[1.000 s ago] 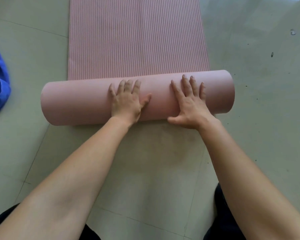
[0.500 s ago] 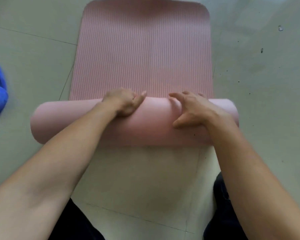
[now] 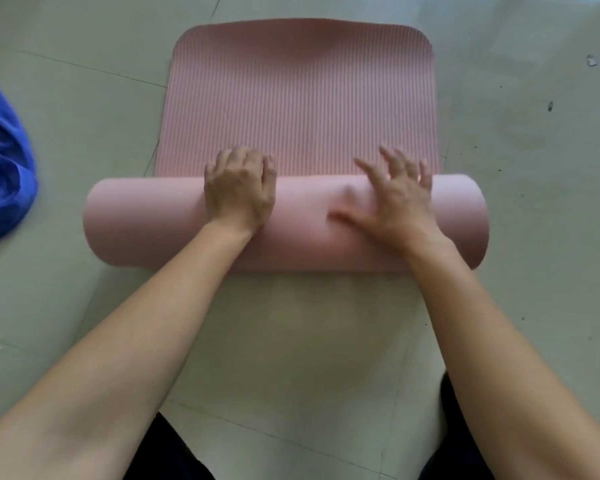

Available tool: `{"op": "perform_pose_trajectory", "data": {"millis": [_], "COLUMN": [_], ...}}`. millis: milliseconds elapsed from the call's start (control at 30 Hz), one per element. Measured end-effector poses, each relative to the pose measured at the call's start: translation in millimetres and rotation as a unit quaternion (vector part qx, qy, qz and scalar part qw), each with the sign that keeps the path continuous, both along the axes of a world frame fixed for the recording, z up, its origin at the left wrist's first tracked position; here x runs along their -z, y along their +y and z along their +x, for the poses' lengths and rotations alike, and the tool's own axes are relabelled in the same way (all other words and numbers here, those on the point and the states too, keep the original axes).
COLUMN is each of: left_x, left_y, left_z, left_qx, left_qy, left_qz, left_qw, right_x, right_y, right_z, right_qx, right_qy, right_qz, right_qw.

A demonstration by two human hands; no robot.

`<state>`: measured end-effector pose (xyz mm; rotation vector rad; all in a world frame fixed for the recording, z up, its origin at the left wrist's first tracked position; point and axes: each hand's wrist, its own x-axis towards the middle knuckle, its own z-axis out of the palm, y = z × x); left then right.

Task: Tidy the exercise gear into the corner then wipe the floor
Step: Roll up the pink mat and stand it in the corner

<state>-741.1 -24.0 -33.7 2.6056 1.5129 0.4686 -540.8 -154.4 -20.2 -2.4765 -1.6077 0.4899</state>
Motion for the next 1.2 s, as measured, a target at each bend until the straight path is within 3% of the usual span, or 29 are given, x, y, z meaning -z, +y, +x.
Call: {"op": "perform_pose_trajectory", "data": {"millis": [67,133,233,333,533,633,767,833,1000,1133,1200], "left_x": [4.0,7.2,6.9,5.5,2.1,-24.3,-46.4,-43.4,-42.5,-34.1,-24.9], "left_y": [-12.6,-20.2,-5.2,11.1,25.5,39.5,42.2,35.4,26.3,7.6,0.6], "left_z": [-3.9,-6.5,-6.4,0.4,13.0,15.0,9.5,4.8,-18.2,-27.2,-25.5], "left_qx": [0.021,0.062,0.114,0.143,0.142,0.164,0.191,0.197,0.193,0.167,0.149], "left_qy": [0.006,0.069,0.226,0.317,0.303,0.277,0.297,0.282,0.233,0.354,0.348], "left_qz": [0.016,-0.047,-0.157,-0.163,-0.15,-0.201,-0.385,-0.43,-0.311,-0.192,-0.149], "left_qw": [1.0,0.995,0.955,0.923,0.93,0.925,0.853,0.835,0.901,0.9,0.914], "right_x": [0.2,1.0,5.2,16.2,29.8,20.9,10.5,7.3,-10.6,-26.3,-22.8], "right_y": [20.6,33.3,28.4,10.9,-15.6,-21.3,-26.5,-30.0,9.2,46.9,42.7], "right_z": [2.1,3.4,4.8,6.8,-11.4,-23.6,-35.7,-30.6,-6.4,10.6,9.7], "right_qx": [0.087,0.092,-0.028,-0.118,-0.085,-0.087,-0.103,-0.127,-0.157,-0.141,-0.133], "right_qy": [-0.004,0.004,0.018,-0.078,-0.132,-0.135,-0.127,-0.13,-0.076,-0.016,-0.023], "right_qz": [0.1,0.119,0.013,-0.071,-0.032,0.023,0.035,0.025,-0.065,-0.101,-0.093], "right_qw": [0.991,0.989,0.999,0.987,0.987,0.987,0.986,0.983,0.982,0.985,0.986]}}
